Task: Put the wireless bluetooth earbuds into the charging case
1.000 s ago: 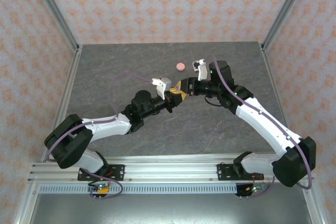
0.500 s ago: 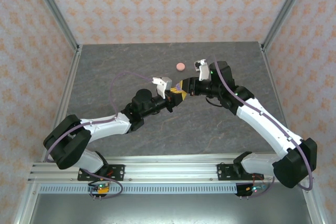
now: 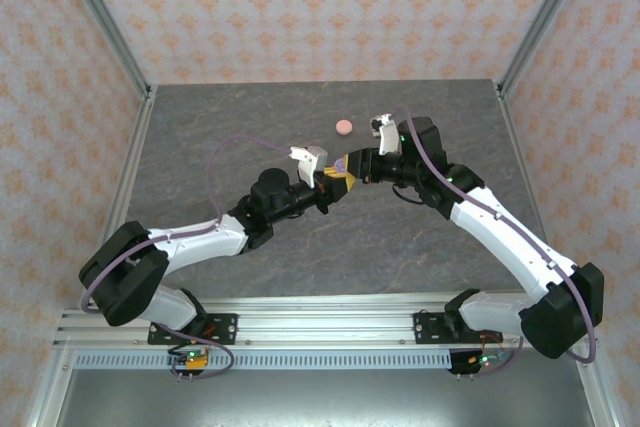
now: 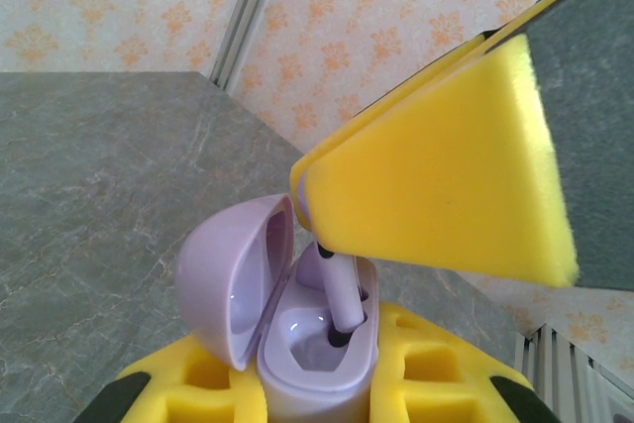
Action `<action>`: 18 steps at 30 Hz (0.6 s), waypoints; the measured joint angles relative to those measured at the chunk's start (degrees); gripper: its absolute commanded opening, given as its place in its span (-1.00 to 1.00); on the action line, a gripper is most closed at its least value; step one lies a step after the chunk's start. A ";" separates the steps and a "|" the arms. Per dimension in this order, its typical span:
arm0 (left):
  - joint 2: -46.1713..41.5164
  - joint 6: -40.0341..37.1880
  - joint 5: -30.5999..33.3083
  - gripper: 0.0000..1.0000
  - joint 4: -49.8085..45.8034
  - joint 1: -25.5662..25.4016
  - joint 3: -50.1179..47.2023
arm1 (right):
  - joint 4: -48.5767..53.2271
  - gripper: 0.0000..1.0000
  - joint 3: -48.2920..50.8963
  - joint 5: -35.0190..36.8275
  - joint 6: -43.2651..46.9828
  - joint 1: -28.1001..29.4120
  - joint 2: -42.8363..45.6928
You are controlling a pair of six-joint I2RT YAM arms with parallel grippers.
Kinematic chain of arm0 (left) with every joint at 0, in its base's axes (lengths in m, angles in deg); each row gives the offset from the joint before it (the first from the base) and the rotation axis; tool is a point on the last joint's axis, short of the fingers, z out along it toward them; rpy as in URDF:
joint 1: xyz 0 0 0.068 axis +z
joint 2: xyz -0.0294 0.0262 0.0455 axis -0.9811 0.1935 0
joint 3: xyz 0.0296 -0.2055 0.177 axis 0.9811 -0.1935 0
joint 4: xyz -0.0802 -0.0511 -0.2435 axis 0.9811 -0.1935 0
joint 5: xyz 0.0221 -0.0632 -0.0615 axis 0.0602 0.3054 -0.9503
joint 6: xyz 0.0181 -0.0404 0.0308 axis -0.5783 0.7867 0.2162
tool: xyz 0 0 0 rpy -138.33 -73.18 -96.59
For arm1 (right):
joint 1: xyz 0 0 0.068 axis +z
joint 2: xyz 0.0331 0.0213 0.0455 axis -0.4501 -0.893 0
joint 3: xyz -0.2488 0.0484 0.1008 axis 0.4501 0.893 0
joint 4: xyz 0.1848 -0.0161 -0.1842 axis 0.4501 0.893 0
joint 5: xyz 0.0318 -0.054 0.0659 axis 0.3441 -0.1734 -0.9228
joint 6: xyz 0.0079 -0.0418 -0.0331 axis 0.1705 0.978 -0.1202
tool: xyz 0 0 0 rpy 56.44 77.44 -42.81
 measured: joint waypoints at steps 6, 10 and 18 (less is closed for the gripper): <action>0.00 0.22 0.00 -0.97 -1.55 0.00 0.76 | 0.46 -0.55 0.00 0.00 0.92 0.00 0.13; 0.00 0.20 -0.09 -0.97 -2.82 -0.02 1.38 | 0.61 -0.48 0.00 -0.04 1.57 -0.02 0.20; 0.00 0.09 -1.31 -0.97 -3.93 -0.02 1.79 | 1.70 -0.42 0.00 -0.85 2.47 -0.02 0.83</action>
